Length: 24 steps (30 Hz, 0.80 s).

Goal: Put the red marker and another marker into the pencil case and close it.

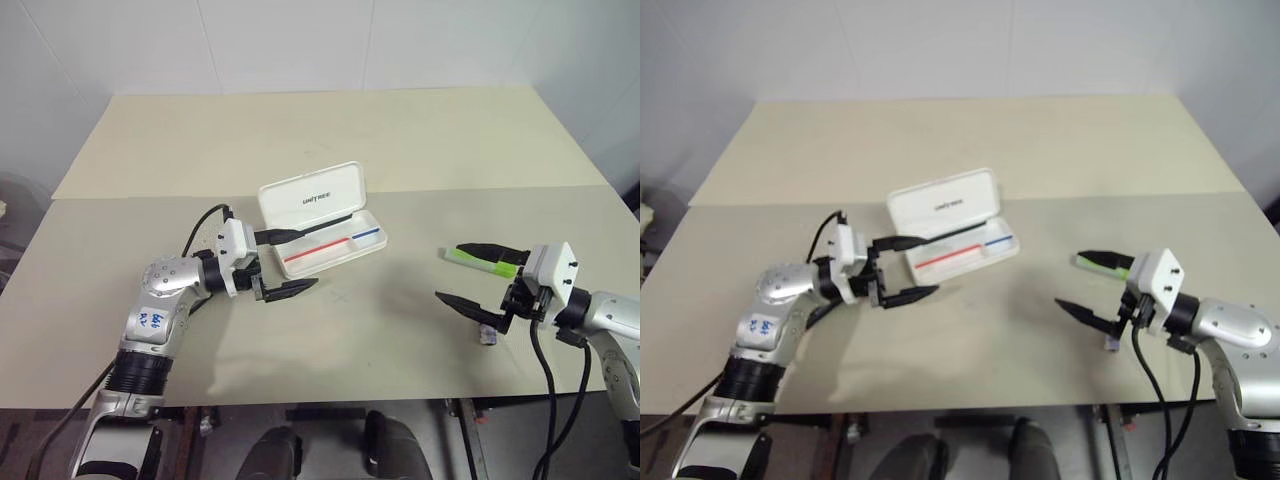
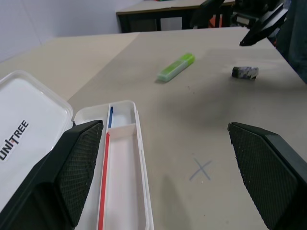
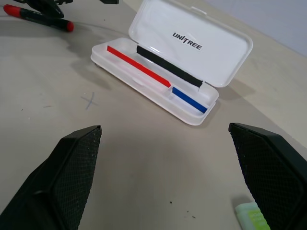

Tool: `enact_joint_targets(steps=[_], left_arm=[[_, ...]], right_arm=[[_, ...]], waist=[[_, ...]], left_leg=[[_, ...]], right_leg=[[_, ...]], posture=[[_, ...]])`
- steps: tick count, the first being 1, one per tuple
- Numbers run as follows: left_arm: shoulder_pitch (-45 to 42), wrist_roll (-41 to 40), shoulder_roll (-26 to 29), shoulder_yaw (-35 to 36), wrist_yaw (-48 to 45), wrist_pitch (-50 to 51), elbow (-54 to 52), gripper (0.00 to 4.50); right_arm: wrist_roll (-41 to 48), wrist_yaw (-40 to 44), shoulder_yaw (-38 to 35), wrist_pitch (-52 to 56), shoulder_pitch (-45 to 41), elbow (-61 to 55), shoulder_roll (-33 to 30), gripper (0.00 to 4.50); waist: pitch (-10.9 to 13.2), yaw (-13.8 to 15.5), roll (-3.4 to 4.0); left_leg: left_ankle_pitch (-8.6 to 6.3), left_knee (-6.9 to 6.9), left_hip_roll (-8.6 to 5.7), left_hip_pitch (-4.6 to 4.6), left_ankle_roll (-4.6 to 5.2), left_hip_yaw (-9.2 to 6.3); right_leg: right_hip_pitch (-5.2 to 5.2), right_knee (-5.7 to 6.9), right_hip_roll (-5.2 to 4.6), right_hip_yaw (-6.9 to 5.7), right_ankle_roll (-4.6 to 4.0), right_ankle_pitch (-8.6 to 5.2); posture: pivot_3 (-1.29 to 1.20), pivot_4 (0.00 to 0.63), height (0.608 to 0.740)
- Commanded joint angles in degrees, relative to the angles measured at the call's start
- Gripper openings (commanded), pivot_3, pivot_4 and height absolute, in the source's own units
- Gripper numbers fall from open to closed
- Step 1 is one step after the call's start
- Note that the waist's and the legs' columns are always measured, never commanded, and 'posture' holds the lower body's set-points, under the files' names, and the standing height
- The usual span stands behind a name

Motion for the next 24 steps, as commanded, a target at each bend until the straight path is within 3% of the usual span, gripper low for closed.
enact_joint_targets(steps=[1, 9, 14, 21, 24], left_arm=[[-2.3, 0.5, 0.8, 0.9, -0.1, -1.4, 0.6, 4.44], [-5.1, 4.9, 0.7, -0.5, 1.6, -3.8, 6.8, 4.44], [-7.3, 7.3, 1.9, -2.0, -1.9, -8.5, 11.2, 4.44], [-8.9, 12.2, 1.0, -3.8, 0.1, -12.5, 16.9, 2.26], [-9.0, 12.5, 0.3, -4.5, 0.1, -12.0, 16.1, 2.26]], right_arm=[[1.0, -0.4, -1.6, 0.1, -2.6, -0.4, -1.2, 4.5], [1.1, -0.5, 0.4, 1.8, -5.3, -1.7, -0.5, 4.5], [1.1, 1.9, 2.9, 2.2, -7.8, -1.0, -0.6, 4.5], [0.5, 3.2, 7.7, 1.0, -12.7, 0.7, 2.4, 4.5], [0.2, 3.9, 8.9, 0.5, -13.8, 1.2, 3.1, 4.5]], waist=[[0.0, 0.0, -0.01], [0.0, 0.1, -0.02], [0.0, 0.0, -0.05], [0.0, -0.1, -0.06], [0.0, 0.1, -0.08]], left_leg=[[0.0, 0.0, 0.0, 0.0, 0.0, 0.0], [-0.02, 0.0, 0.0, -0.04, 0.03, 0.02], [-0.05, 0.01, -0.01, -0.08, 0.1, 0.08], [-0.06, 0.01, 0.0, -0.06, 0.1, 0.13], [-0.06, 0.02, -0.01, -0.09, 0.11, 0.14]], right_leg=[[0.0, 0.0, 0.0, 0.01, 0.0, 0.0], [0.0, 0.05, 0.02, 0.0, 0.03, 0.03], [0.0, -0.03, 0.02, 0.02, 0.11, 0.08], [-0.01, -0.03, 0.03, 0.06, 0.13, 0.11], [-0.03, -0.04, 0.03, 0.06, 0.15, 0.12]], posture=[[0.0, 0.15, 0.74], [0.0, 0.15, 0.74], [0.0, 0.15, 0.74], [0.0, 0.15, 0.74], [0.0, 0.15, 0.74]])
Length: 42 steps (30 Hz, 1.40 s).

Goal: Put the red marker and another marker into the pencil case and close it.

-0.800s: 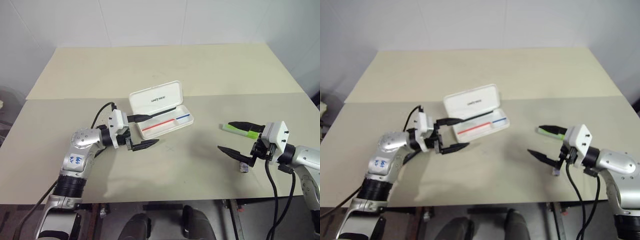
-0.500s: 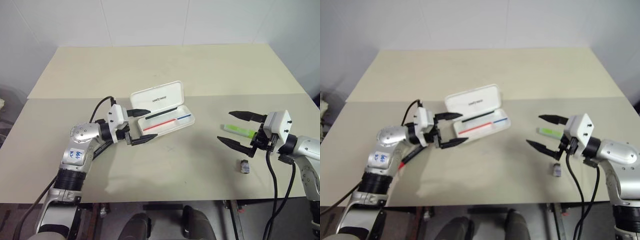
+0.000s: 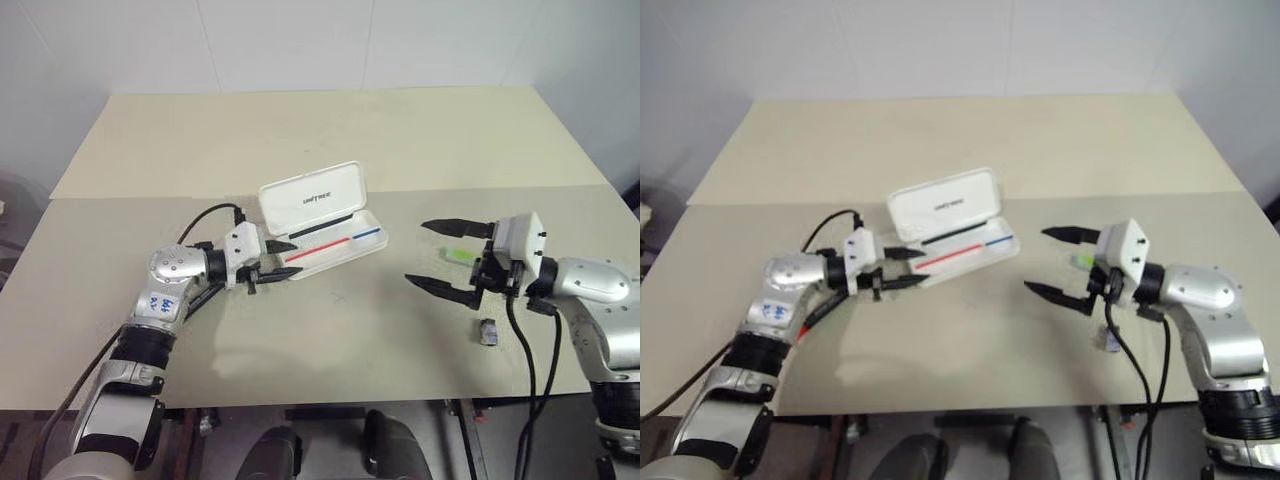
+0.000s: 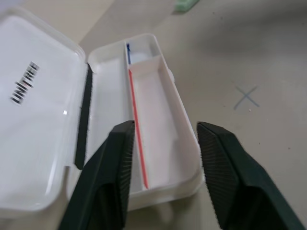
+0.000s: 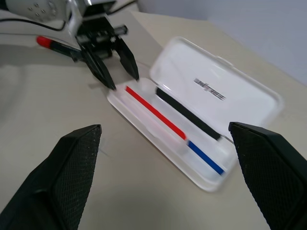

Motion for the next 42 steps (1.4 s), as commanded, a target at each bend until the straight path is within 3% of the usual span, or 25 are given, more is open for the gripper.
enact_joint_targets(steps=[1, 14, 24, 26, 31, 33, 42], left_arm=[[-1.1, 1.1, -0.4, -1.1, 0.5, -0.7, -1.6, 2.26], [-3.1, 8.0, -1.9, -6.5, 3.9, 4.8, -2.1, 2.26], [-8.2, 11.8, -2.5, -10.1, 3.0, 14.7, -0.4, 2.26], [-8.8, 12.2, -2.2, -11.2, 1.5, 16.5, -0.8, 1.93], [-9.3, 12.9, -1.9, -12.6, 0.2, 18.2, -1.4, 0.39], [-9.1, 12.8, -2.1, -12.9, -0.1, 18.8, -1.6, 0.02], [-6.5, 9.7, -2.3, -12.9, -3.5, 20.3, -6.0, 0.02]], right_arm=[[0.0, 0.8, 0.9, -1.6, -2.1, -0.2, 0.9, 4.5], [-1.2, -0.6, 2.6, -3.7, -2.9, -0.9, 4.0, 4.5], [-0.8, 0.6, 1.1, -3.1, -2.3, -1.9, 1.5, 4.5], [-0.5, 1.3, 0.4, -3.2, -2.1, -1.7, 0.3, 4.5], [0.2, 2.7, -1.0, -2.9, -0.3, -2.3, -1.9, 4.5], [0.5, 2.9, -1.5, -2.8, 0.3, -2.6, -2.4, 4.5], [0.7, 2.4, -2.4, -2.4, 1.4, -3.3, -3.1, 4.5]], waist=[[0.0, 0.0, -0.01], [0.0, 0.0, -0.01], [0.0, 0.0, -0.02], [0.0, 0.0, -0.02], [0.0, 0.1, -0.02], [0.0, 0.1, -0.02], [0.0, 0.1, -0.02]], left_leg=[[0.0, 0.01, 0.0, -0.02, 0.0, -0.01], [0.0, 0.03, -0.01, -0.01, 0.01, 0.19], [0.0, 0.06, -0.01, -0.01, 0.01, 0.52], [0.0, 0.09, 0.0, 0.0, 0.01, 0.53], [0.0, 0.09, 0.0, 0.01, 0.02, 0.56], [0.0, 0.1, 0.0, 0.04, 0.02, 0.56], [-0.02, 0.1, 0.0, 0.04, 0.07, 0.55]], right_leg=[[-0.02, -0.01, 0.0, 0.0, 0.01, 0.01], [-0.02, 0.01, 0.01, 0.05, 0.03, 0.03], [-0.02, 0.04, 0.02, 0.07, 0.05, 0.04], [-0.02, 0.07, 0.03, 0.07, 0.05, 0.05], [-0.01, 0.06, 0.02, 0.1, 0.05, 0.05], [0.0, 0.08, 0.02, 0.12, 0.04, 0.07], [0.0, 0.01, 0.02, 0.19, 0.05, 0.08]], posture=[[0.0, 0.15, 0.74], [0.0, 0.15, 0.74], [0.0, 0.15, 0.74], [0.0, 0.15, 0.74], [0.0, 0.15, 0.74], [0.0, 0.15, 0.74], [0.0, 0.15, 0.74]])
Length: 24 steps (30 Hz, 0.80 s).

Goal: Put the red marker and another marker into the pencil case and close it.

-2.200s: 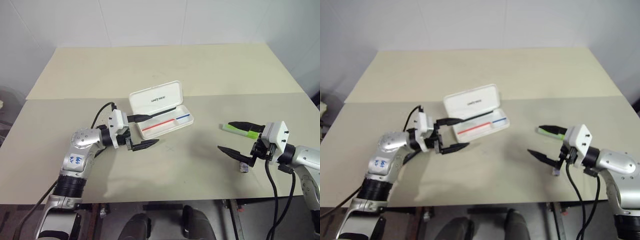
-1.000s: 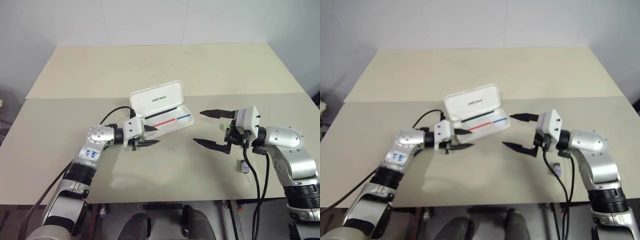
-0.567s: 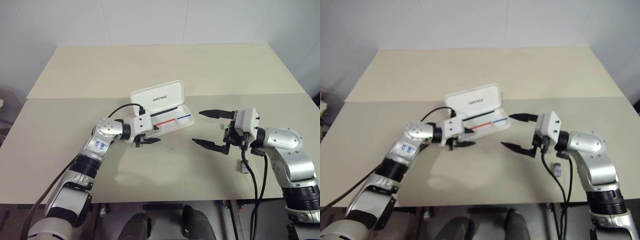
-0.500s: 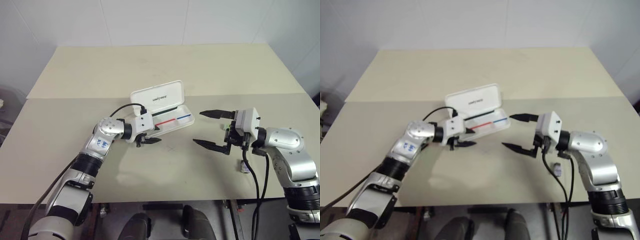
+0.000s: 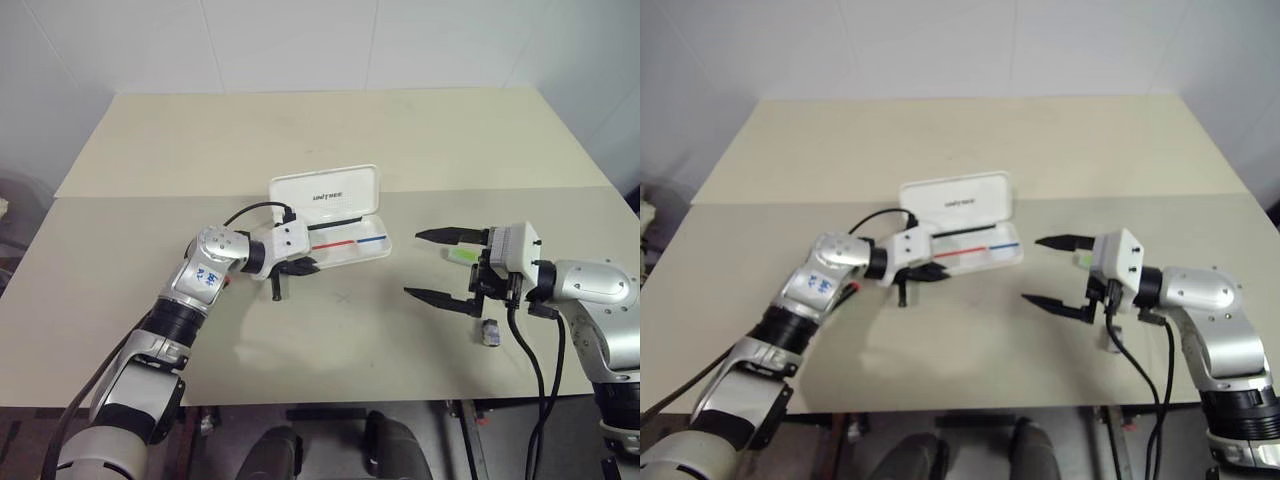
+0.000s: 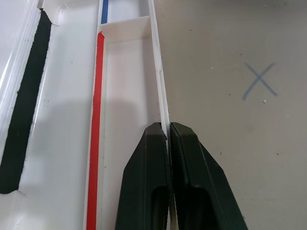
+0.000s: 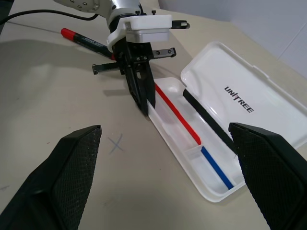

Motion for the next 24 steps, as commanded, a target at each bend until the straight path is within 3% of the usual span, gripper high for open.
enact_joint_targets(steps=[1, 13, 24], left_arm=[[2.2, -2.5, -0.3, -1.7, -4.6, 1.4, -4.2, 0.02], [8.9, -5.4, 3.8, -1.7, -7.1, 9.9, -23.2, 0.02], [11.7, -2.9, 5.0, -2.7, -3.2, 7.7, -22.9, 0.02]], right_arm=[[1.2, -0.4, -2.2, 0.0, 0.5, -2.2, -1.0, 4.5], [1.4, -0.8, -2.3, 0.7, 2.3, -2.9, -0.4, 4.5], [1.5, -1.8, -1.9, 1.0, 2.8, -3.7, 0.4, 4.5]], waist=[[0.0, 0.0, 0.0], [0.0, -0.1, -0.02], [0.0, -0.2, -0.02]], left_leg=[[-0.01, 0.0, 0.0, -0.01, 0.02, 0.0], [-0.07, 0.0, 0.01, -0.02, 0.11, -0.04], [-0.07, 0.0, 0.01, 0.06, 0.11, -0.05]], right_leg=[[0.0, -0.02, 0.0, 0.0, 0.0, 0.0], [-0.03, -0.12, 0.0, 0.17, 0.09, 0.05], [-0.05, -0.07, 0.02, 0.32, 0.1, 0.09]], posture=[[0.0, 0.15, 0.74], [0.0, 0.15, 0.74], [0.0, 0.15, 0.74]])
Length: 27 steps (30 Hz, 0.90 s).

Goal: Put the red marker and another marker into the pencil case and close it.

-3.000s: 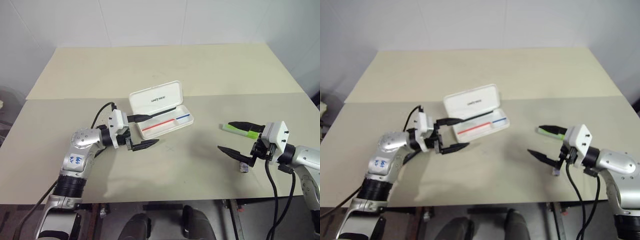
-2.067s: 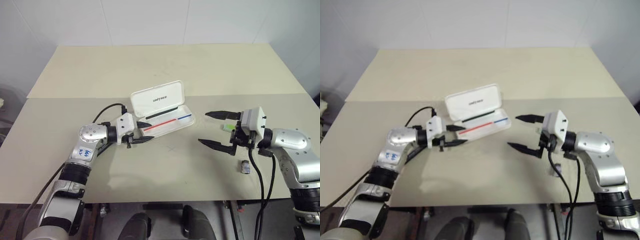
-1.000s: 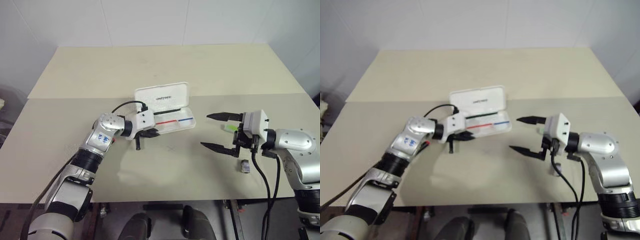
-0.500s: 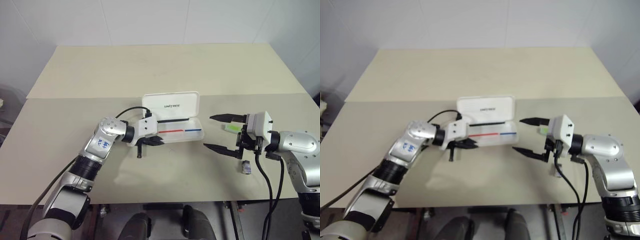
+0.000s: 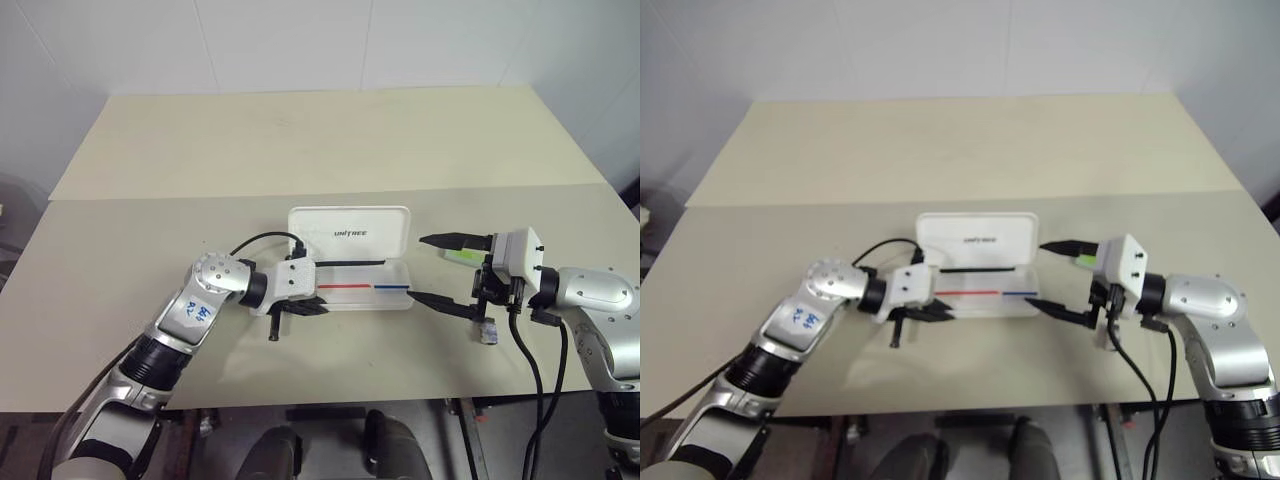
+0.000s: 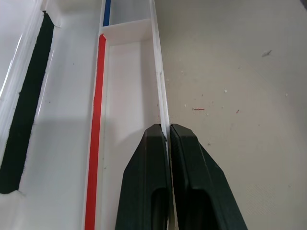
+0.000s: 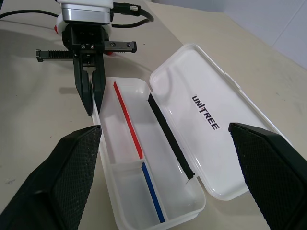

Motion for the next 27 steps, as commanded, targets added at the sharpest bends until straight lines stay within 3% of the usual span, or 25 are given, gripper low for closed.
enact_joint_targets(steps=[1, 5, 14, 15, 27], left_arm=[[0.1, 0.6, -0.3, 0.0, 2.1, -2.4, 1.7, 0.02], [-0.1, -2.2, -1.7, 0.8, 1.7, 0.9, 1.8, 1.12], [0.4, -7.5, -2.9, 2.9, 1.2, 1.3, 0.8, 4.33], [0.5, -7.8, -2.9, 3.0, 1.0, 0.8, 0.8, 4.49], [8.0, -14.7, -0.2, 8.6, -0.3, -2.0, -2.4, 4.49]], right_arm=[[1.4, -0.6, -1.0, -0.2, 0.0, -2.4, 0.3, 4.5], [1.4, -0.6, -0.8, -0.1, -0.2, -2.4, 0.4, 4.5], [0.9, -0.6, -0.3, -0.2, -1.2, -1.4, 0.7, 4.5], [0.9, -0.6, -0.2, -0.3, -1.3, -1.2, 0.8, 4.5], [0.5, 0.0, 1.0, -0.3, -2.6, -0.1, 1.6, 4.5]], waist=[[0.0, 0.0, 0.0], [0.0, 0.0, 0.0], [0.0, 0.0, 0.0], [0.0, 0.0, 0.0], [0.0, -0.1, 0.0]], left_leg=[[0.0, 0.0, 0.0, 0.0, 0.0, 0.0], [0.0, 0.01, 0.0, 0.0, 0.0, 0.01], [0.0, 0.01, 0.0, -0.01, 0.0, 0.02], [0.0, 0.02, 0.0, 0.0, 0.0, 0.02], [0.01, 0.03, 0.01, 0.0, 0.0, 0.04]], right_leg=[[0.0, 0.0, 0.0, 0.0, 0.0, 0.0], [0.0, 0.01, 0.0, 0.01, -0.01, 0.03], [0.0, 0.0, 0.0, 0.02, 0.0, 0.04], [0.0, 0.0, 0.0, 0.02, 0.0, 0.04], [-0.03, 0.01, 0.01, 0.05, -0.02, 0.06]], posture=[[0.0, 0.15, 0.74], [0.0, 0.15, 0.74], [0.0, 0.15, 0.74], [0.0, 0.15, 0.74], [0.0, 0.15, 0.74]])
